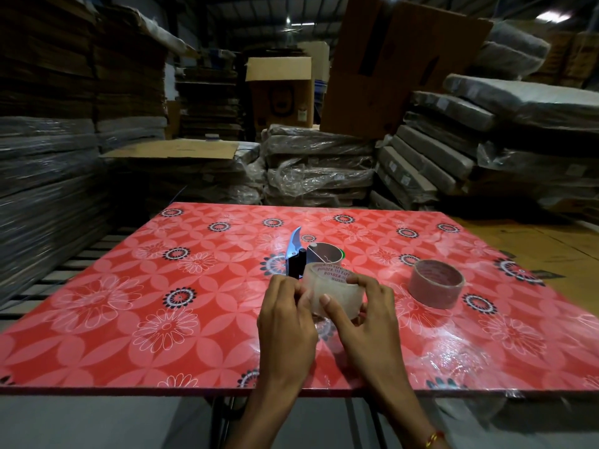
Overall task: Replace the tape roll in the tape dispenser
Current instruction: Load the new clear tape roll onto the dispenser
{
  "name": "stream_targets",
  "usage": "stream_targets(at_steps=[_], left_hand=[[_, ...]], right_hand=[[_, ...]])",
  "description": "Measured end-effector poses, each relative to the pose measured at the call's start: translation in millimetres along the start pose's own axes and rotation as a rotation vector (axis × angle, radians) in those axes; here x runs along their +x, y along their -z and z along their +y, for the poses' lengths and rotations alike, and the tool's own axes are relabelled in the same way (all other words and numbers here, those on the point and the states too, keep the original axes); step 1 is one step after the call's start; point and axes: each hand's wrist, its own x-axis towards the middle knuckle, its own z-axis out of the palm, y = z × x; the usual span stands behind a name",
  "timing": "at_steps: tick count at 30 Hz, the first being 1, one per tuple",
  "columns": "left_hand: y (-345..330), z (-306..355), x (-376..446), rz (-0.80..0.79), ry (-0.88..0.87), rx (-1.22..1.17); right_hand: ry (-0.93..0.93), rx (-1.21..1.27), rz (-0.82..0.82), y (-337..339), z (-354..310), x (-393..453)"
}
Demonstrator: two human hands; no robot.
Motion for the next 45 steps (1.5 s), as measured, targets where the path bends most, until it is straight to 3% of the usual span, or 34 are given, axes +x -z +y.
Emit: stream_targets(at_steps=[4,15,20,26,33,43,45], left_hand=[[3,2,3,-0.016,0.11,-0.146],[-5,-1,-1,0.0,-0.051,0.09],[-5,1,2,-0.035,-0.108,0.08],[-4,-3,6,-0.009,-0.011,-0.062],[-6,9,8,0.041,-0.159,0.018],[-7,4,17,0.1,-0.37,0.18],[-7,2,18,0.118,-0.346,0.131]], right_hand=[[-0.003,0.011,0.004,0,1,0],[-0.064,0.011,0.058,-1,5,2],[-0.084,-0.015,0.054,0,4,3],[-0.102,-0.026,0.049,0,2,4],[-0.166,0.163,0.006,-1,5,7],[-0.116,0.037,-0.017,-1,1,6],[-0.116,0.033,-0.025,0,0,6]])
